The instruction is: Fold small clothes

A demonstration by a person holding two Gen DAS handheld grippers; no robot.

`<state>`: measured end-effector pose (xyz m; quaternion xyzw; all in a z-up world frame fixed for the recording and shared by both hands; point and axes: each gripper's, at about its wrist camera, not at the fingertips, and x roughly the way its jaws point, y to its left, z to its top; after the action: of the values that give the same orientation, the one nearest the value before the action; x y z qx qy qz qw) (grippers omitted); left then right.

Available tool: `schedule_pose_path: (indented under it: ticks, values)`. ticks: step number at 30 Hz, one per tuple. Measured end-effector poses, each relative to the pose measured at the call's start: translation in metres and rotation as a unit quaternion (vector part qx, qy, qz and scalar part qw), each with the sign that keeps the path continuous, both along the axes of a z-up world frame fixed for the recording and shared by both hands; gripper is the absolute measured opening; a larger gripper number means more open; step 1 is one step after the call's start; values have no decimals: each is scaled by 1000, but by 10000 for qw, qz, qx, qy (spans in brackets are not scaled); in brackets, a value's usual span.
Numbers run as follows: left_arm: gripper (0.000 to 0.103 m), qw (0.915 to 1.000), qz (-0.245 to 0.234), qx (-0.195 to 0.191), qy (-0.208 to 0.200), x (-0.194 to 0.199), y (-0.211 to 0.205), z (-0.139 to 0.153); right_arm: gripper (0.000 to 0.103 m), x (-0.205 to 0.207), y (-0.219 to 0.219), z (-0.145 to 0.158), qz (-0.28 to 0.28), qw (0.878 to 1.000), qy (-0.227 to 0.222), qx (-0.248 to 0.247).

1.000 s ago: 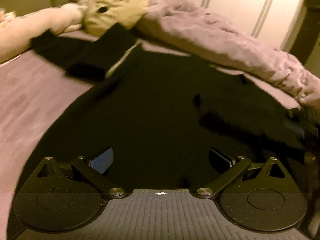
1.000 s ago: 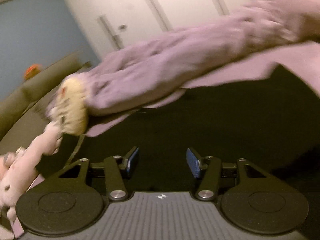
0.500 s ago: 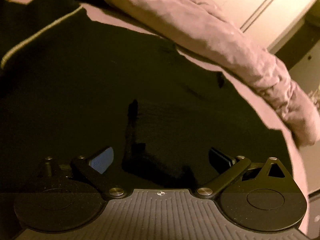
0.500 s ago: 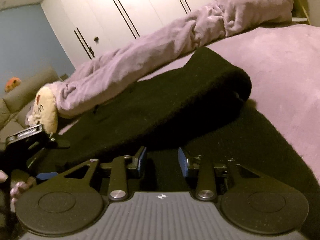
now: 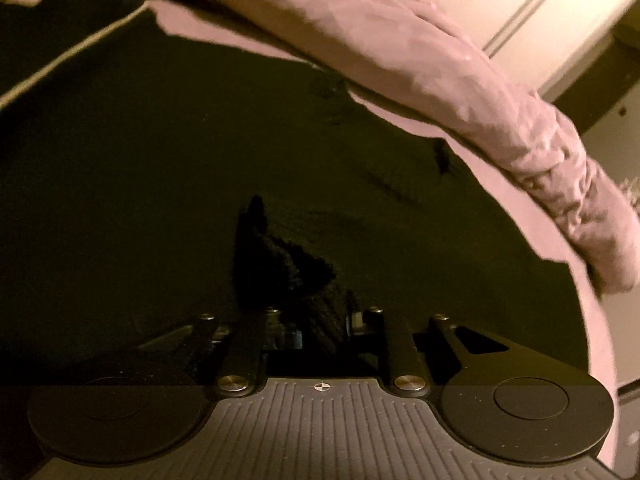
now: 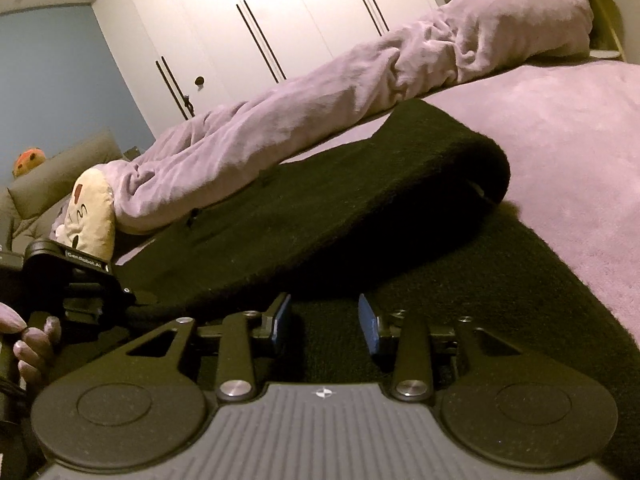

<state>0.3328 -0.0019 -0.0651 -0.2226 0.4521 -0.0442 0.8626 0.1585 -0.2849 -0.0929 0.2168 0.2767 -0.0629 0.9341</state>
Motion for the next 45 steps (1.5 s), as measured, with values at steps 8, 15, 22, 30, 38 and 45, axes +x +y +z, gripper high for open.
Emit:
schedule_pose_path:
  ticks: [8,15,22,30,38,45]
  values:
    - [19,9979,-244,576,-136,-2,-6,7,37,2,3,0,-5,9999,49,-112]
    - [19,9952,-393,855,-279,-2,-11,12,37,4,8,1,-3,9995,116,-288]
    - [19,9916,-352,1177,-407,1,-5,20,37,5,9,0,5,9993,145,-344]
    - [20,9851,39,1572,-695,7,26,38,37,7,11,0,20,9987,195,-461]
    - [56,9817,-42,1856,-434,5,40,14,38,8,12,0,28,9985,207,-505]
    - [34,9741,-476,2132,-587,9,30,-3,41,9,11,2,62,9984,218,-516]
